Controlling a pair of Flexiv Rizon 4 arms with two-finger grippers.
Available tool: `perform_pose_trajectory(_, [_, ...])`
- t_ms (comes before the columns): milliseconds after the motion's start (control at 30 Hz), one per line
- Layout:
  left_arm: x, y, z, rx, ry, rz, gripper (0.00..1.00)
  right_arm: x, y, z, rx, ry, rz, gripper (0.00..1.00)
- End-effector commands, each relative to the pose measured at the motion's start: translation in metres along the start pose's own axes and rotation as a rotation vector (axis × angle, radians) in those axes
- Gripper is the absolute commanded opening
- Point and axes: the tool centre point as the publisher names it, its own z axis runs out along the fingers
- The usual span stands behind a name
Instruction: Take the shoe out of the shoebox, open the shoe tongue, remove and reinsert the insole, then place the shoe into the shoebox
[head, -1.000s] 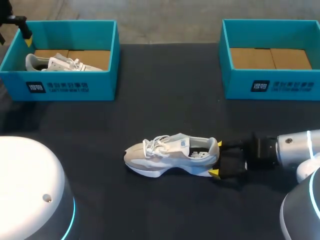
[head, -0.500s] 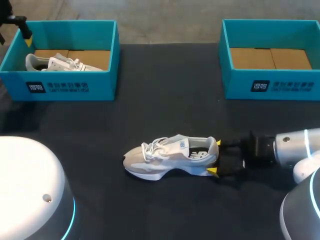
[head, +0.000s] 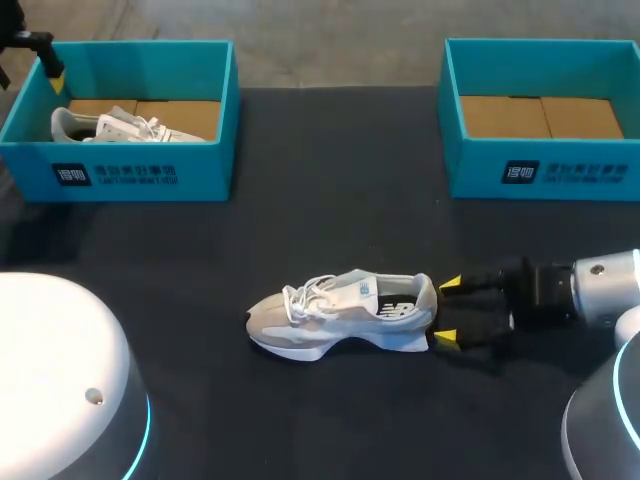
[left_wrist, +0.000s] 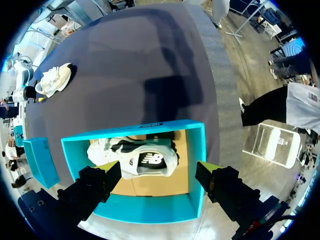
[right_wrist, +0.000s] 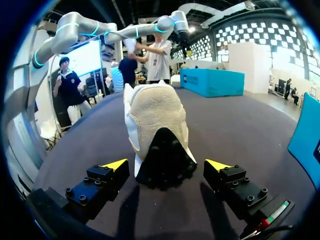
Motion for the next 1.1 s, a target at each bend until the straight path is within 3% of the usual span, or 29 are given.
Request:
perform_pose_trajectory(33, [0.0, -0.001, 0.0, -0.002, 0.002, 0.001, 1.0, -0.011, -0.001, -0.001, -0.011, 0.06, -0.005, 1.0])
perform_pose_trajectory(367, [0.0, -0.001, 0.0, -0.002, 0.002, 0.001, 1.0, -0.013, -0.002, 0.017, -0.028, 0.132, -0.003, 1.0])
perform_pose_trajectory(1100, [0.0, -0.001, 0.0, -0.002, 0.002, 0.001, 1.0, 0.002, 0.007, 0.052, -0.044, 0.166, -0.015, 1.0])
